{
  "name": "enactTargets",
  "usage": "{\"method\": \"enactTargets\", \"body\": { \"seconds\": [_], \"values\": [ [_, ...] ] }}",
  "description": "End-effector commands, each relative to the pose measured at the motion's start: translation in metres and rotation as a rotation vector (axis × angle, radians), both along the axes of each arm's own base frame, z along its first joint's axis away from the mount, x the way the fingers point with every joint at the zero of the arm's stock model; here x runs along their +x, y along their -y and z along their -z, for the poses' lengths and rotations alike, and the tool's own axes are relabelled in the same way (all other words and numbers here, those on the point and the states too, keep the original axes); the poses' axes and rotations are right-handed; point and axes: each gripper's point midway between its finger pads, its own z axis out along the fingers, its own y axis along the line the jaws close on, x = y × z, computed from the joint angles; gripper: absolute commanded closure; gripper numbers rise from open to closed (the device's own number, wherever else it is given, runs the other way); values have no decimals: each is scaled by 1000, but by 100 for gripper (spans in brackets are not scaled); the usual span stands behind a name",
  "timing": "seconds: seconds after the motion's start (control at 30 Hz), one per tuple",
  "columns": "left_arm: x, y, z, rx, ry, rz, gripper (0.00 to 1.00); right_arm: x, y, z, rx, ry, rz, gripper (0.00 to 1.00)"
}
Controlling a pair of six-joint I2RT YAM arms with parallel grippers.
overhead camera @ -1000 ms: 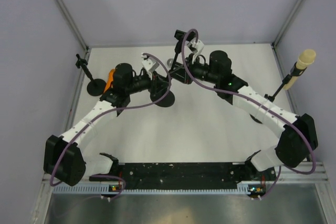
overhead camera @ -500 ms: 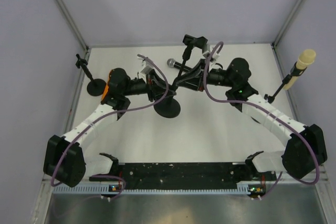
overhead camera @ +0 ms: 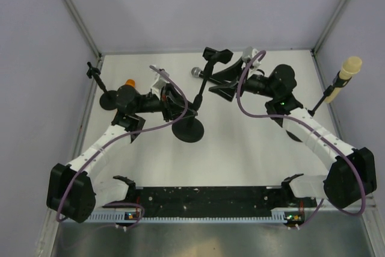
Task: Remove the microphone from the stand
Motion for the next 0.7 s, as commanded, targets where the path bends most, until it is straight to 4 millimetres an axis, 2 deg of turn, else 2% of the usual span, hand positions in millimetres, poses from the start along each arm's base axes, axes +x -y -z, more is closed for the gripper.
{"method": "enactTargets", "body": {
  "seconds": [0.0,0.17,0.23,0.43,0.53,0.67],
  "values": [
    [-13,-5,-33,-73,134,13,100,-9,5,-18,17,96,-8,43],
    [0,-7,-37,-101,163,-67,100,-54,3,-29,67,113,-211,37],
    [8,-10,-37,-112,165,-110,100,-64,1,-33,85,94,-253,35],
    [8,-16,-45,-152,203,-135,100,-73,-8,-23,69,69,-288,32],
    [11,-15,-43,-150,201,-144,100,-75,-21,-20,89,22,-287,32],
    [14,-15,-38,-144,192,-149,100,-66,-41,-21,126,-64,-264,32]
  ]
}}
